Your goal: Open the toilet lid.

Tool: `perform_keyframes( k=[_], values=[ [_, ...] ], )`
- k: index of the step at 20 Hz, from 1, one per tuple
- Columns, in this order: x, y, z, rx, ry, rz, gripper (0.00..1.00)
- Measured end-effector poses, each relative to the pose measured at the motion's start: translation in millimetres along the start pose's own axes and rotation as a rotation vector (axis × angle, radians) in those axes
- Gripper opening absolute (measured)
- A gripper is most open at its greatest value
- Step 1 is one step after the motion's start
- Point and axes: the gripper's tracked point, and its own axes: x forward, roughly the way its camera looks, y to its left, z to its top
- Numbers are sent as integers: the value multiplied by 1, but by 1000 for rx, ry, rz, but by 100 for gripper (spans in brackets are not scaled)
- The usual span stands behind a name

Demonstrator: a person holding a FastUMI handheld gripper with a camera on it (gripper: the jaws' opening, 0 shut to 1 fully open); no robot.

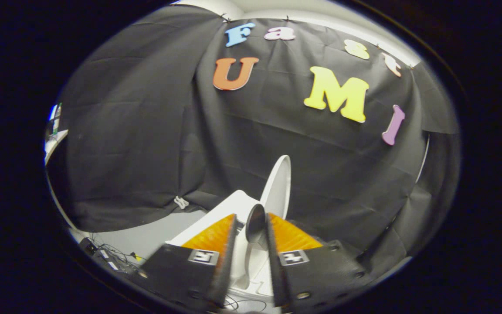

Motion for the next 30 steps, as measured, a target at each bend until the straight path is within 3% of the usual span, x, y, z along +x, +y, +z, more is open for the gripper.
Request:
perform_keyframes(
  k=[3,7,14,23,30],
  values=[
    [-25,-26,27,3,-124,-71,81],
    [-64,-46,35,63,-268,-90,100],
    [-149,-118,15,165,-413,-175,100],
    [-195,-215,-104,295,-323,-266,100],
    [-203,-247,-177,312,-263,-313,100]
  ],
)
